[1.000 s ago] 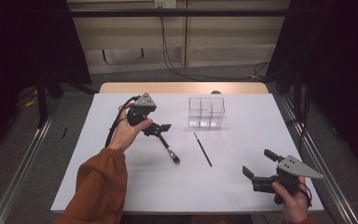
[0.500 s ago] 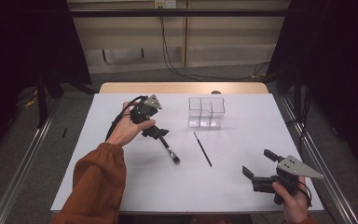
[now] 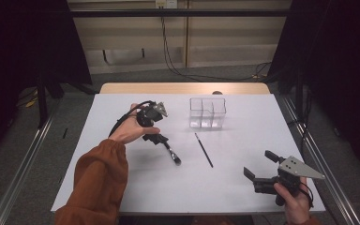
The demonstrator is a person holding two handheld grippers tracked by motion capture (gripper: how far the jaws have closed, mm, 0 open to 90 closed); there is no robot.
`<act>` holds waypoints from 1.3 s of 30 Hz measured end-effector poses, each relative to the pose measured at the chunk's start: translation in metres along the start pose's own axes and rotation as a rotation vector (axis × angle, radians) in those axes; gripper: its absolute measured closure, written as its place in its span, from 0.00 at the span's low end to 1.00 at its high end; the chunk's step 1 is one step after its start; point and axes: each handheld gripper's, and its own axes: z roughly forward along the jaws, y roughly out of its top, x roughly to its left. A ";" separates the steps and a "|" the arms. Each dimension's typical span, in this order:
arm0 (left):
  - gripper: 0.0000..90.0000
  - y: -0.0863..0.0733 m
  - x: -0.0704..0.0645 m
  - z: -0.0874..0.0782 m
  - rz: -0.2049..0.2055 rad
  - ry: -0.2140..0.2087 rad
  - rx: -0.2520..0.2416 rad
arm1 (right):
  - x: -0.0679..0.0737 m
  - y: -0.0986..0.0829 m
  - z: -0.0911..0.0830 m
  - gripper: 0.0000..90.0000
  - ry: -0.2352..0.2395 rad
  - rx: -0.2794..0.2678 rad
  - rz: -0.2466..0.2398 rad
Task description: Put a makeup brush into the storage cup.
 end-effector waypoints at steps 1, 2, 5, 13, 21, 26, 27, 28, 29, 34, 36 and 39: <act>0.06 0.000 -0.001 0.002 0.004 -0.009 0.005 | 0.000 0.000 0.000 0.00 0.000 0.000 0.001; 0.06 0.000 -0.001 0.005 0.035 -0.010 0.033 | 0.000 0.000 0.000 0.00 0.001 0.000 0.001; 0.06 0.001 -0.004 0.011 0.081 -0.026 0.073 | 0.000 0.000 0.000 0.00 0.004 0.000 -0.001; 0.07 0.003 -0.006 0.023 0.176 -0.076 0.127 | 0.000 0.000 0.000 0.00 0.008 0.004 -0.003; 0.08 0.008 -0.003 0.033 0.199 -0.126 0.169 | 0.000 0.000 0.000 0.00 0.015 0.002 0.004; 0.08 0.008 -0.004 0.039 0.211 -0.139 0.204 | 0.000 -0.001 0.000 0.00 0.019 0.004 0.002; 0.08 0.009 -0.004 0.040 0.214 -0.140 0.207 | 0.000 0.000 0.000 0.00 0.020 0.003 0.004; 0.08 0.009 -0.004 0.041 0.224 -0.145 0.211 | 0.000 0.000 0.000 0.00 0.020 0.004 0.005; 0.08 0.009 -0.004 0.041 0.227 -0.147 0.208 | 0.000 0.000 0.000 0.00 0.021 0.003 0.006; 0.08 0.011 -0.004 0.046 0.234 -0.160 0.236 | 0.000 0.000 0.000 0.00 0.024 0.005 0.006; 0.09 0.011 -0.004 0.048 0.238 -0.157 0.227 | 0.000 -0.001 0.000 0.00 0.024 0.004 0.008; 0.11 0.011 -0.004 0.050 0.238 -0.158 0.236 | 0.000 -0.001 0.000 0.00 0.025 0.004 0.007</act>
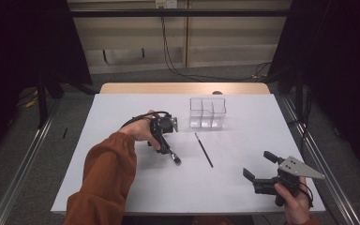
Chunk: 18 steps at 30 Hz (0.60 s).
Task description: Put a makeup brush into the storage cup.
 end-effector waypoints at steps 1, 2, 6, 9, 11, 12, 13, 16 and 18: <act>0.12 0.001 0.000 0.001 0.000 -0.008 0.015 | 0.000 0.000 0.000 0.00 0.000 0.000 0.000; 0.12 0.000 0.000 0.002 -0.002 -0.010 0.020 | 0.000 0.000 0.000 0.00 0.001 -0.001 0.003; 0.16 0.001 0.000 0.006 0.010 -0.017 0.050 | 0.000 0.000 0.000 0.00 0.001 0.001 0.000; 0.20 0.002 0.002 0.006 0.003 -0.043 0.066 | 0.000 0.000 0.000 0.00 0.001 0.000 0.005; 0.21 0.002 0.002 0.006 -0.002 -0.046 0.065 | 0.000 0.000 0.000 0.00 0.003 0.002 0.005; 0.21 0.002 0.002 0.006 -0.019 -0.048 0.063 | 0.000 0.000 0.000 0.00 0.003 0.001 0.006; 0.22 0.001 0.002 0.006 -0.026 -0.048 0.060 | 0.000 0.000 0.000 0.00 0.002 0.001 0.006; 0.29 0.000 0.004 0.004 -0.049 -0.046 0.056 | 0.000 0.000 0.000 0.00 0.003 0.002 0.005; 0.35 -0.001 0.005 0.002 -0.057 -0.044 0.049 | 0.000 0.000 0.000 0.00 0.003 0.003 0.004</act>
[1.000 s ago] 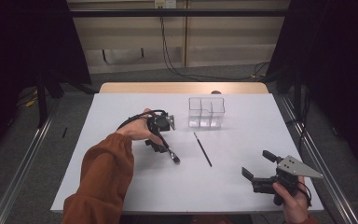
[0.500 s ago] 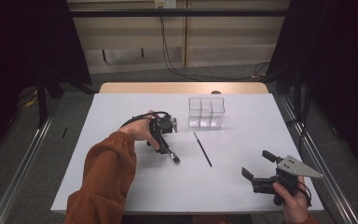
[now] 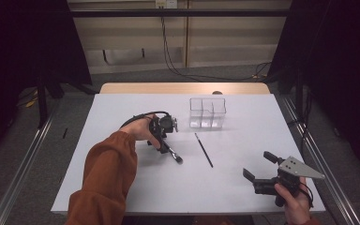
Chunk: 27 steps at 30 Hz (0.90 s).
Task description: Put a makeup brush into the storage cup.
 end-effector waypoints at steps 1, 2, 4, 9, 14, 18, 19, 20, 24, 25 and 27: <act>0.38 -0.001 0.001 -0.001 -0.001 0.003 0.000 | 0.000 0.000 0.000 0.00 0.000 0.001 -0.001; 0.40 -0.001 0.000 -0.002 -0.013 0.000 0.001 | 0.000 0.000 0.000 0.00 0.000 0.001 -0.001; 0.46 -0.001 0.000 -0.003 -0.006 0.002 0.009 | 0.000 0.000 0.000 0.00 0.000 0.003 -0.003; 0.55 0.000 -0.002 -0.003 -0.011 0.004 0.018 | 0.000 0.000 0.000 0.00 0.000 0.005 -0.003; 0.63 -0.002 -0.002 -0.004 -0.024 0.001 0.012 | 0.000 -0.001 0.000 0.00 -0.001 0.006 0.000; 0.69 -0.003 -0.002 -0.005 -0.025 0.002 0.018 | 0.000 -0.001 0.000 0.00 -0.002 0.009 0.002; 0.70 -0.002 -0.003 -0.005 -0.027 0.001 0.020 | 0.000 -0.001 0.000 0.00 -0.002 0.010 0.000; 0.70 -0.001 -0.003 -0.005 -0.027 0.004 0.029 | 0.000 -0.001 0.000 0.00 -0.002 0.011 0.000; 0.74 -0.002 -0.004 -0.005 -0.033 0.005 0.034 | 0.000 -0.001 0.000 0.00 -0.003 0.013 0.004; 0.75 -0.002 -0.004 -0.005 -0.036 0.007 0.031 | 0.000 -0.001 0.000 0.00 -0.002 0.014 0.004; 0.77 -0.002 -0.005 -0.006 -0.044 0.008 0.033 | -0.001 -0.001 0.001 0.00 -0.002 0.020 0.004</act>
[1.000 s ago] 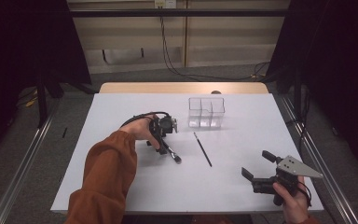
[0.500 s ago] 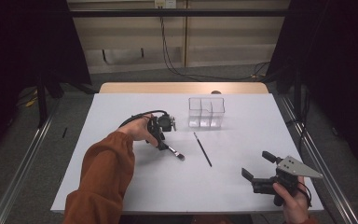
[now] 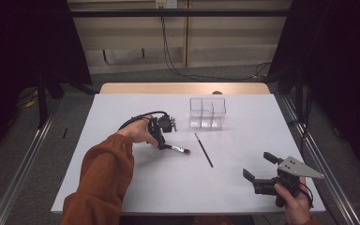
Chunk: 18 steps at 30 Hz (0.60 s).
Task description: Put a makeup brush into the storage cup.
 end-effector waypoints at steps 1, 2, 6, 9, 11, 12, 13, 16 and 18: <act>0.78 0.000 0.000 0.000 -0.003 -0.001 0.001 | 0.000 0.000 0.000 0.00 0.000 0.001 0.001; 0.79 0.000 0.000 0.000 -0.009 -0.003 -0.002 | 0.000 0.000 0.001 0.00 -0.001 0.002 0.004; 0.82 0.001 -0.001 0.000 -0.018 -0.011 0.002 | -0.001 0.000 0.001 0.00 -0.001 0.007 0.000; 0.83 0.001 0.001 0.000 -0.028 -0.017 0.011 | 0.000 0.000 0.001 0.00 -0.002 0.008 0.000; 0.83 0.002 0.001 0.000 -0.034 -0.018 0.010 | -0.001 0.000 0.001 0.00 -0.002 0.009 0.002; 0.83 0.002 0.001 0.000 -0.036 -0.019 0.013 | -0.001 0.000 0.001 0.00 -0.002 0.010 0.002; 0.83 0.001 0.000 0.000 -0.050 -0.020 0.007 | 0.000 0.000 0.001 0.00 -0.003 0.009 0.006; 0.83 0.001 0.000 0.000 -0.052 -0.019 0.008 | -0.001 0.000 0.002 0.00 0.000 0.012 0.002; 0.83 0.002 0.001 0.000 -0.065 -0.016 0.008 | 0.000 0.000 0.002 0.00 -0.002 0.013 0.004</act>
